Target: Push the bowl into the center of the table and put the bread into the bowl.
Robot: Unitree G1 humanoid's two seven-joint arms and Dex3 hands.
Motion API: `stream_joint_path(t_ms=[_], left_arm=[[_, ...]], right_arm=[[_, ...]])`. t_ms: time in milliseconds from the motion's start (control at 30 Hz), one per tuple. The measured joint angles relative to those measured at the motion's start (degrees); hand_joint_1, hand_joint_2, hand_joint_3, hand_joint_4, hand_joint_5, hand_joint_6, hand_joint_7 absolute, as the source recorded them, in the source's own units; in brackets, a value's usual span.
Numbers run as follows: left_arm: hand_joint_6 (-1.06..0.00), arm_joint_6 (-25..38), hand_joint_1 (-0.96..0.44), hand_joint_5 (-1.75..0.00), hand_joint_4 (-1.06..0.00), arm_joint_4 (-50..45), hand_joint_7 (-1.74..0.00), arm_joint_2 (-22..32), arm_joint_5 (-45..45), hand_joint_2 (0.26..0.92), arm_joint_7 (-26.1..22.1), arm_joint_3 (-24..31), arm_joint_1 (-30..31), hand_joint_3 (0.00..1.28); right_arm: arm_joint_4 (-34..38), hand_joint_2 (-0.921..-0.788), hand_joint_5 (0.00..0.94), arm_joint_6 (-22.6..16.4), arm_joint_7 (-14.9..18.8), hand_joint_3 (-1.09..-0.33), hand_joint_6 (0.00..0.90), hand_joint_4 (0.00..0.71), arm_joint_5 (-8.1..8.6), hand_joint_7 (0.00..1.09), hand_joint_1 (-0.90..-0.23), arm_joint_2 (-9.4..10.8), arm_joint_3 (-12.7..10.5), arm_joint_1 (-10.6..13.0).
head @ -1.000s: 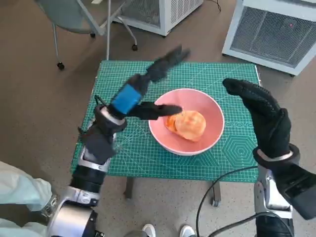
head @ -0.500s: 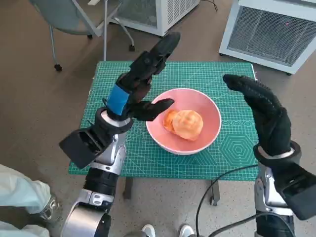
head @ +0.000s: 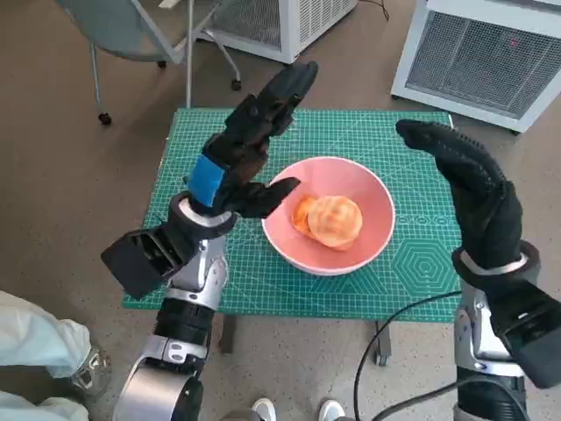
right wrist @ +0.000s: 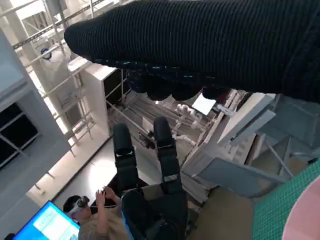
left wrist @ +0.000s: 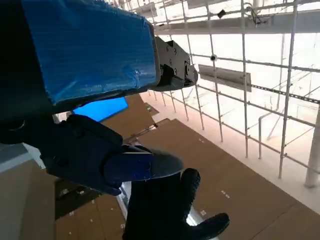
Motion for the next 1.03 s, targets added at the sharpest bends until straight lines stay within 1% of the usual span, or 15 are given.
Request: stream_joint_path(t_ms=[233, 367, 700, 1033], left_arm=[[-0.23, 0.88, -0.6, -0.01, -0.17, -0.07, -0.01, -0.21, -1.47, 0.921, -1.44, 0.51, -0.76, 0.42], [-0.23, 1.34, -0.6, -0.01, -0.16, -0.39, -0.01, -0.3, -1.67, 0.921, -1.96, 0.74, -0.82, 0.42], [-0.22, 2.02, -0.63, 0.0, -0.16, -1.15, -0.01, -0.33, -1.76, 0.921, -2.54, 1.34, -1.25, 0.41], [-0.22, 2.13, -0.65, 0.0, -0.16, -1.78, -0.01, -0.28, -1.4, 0.921, -2.54, 1.55, -1.27, 0.4]], right_arm=[[-1.23, -0.921, 0.003, 0.06, -0.13, -0.687, -0.001, 0.097, -0.82, 0.37, -0.565, -1.01, -0.06, -0.86], [-1.69, -0.921, 0.004, 0.14, -0.34, -0.685, -0.001, 0.098, -1.07, 0.37, -0.574, -1.27, -0.11, -1.01], [-3.04, -0.921, 0.001, 1.94, -1.67, -0.68, -0.001, 0.094, -3.03, 0.38, -0.588, -1.95, -0.17, -2.02], [-3.0, -0.921, 0.0, 2.6, -2.45, -0.663, -0.001, 0.09, -2.99, 0.39, -0.591, -1.98, -0.14, -3.37]])
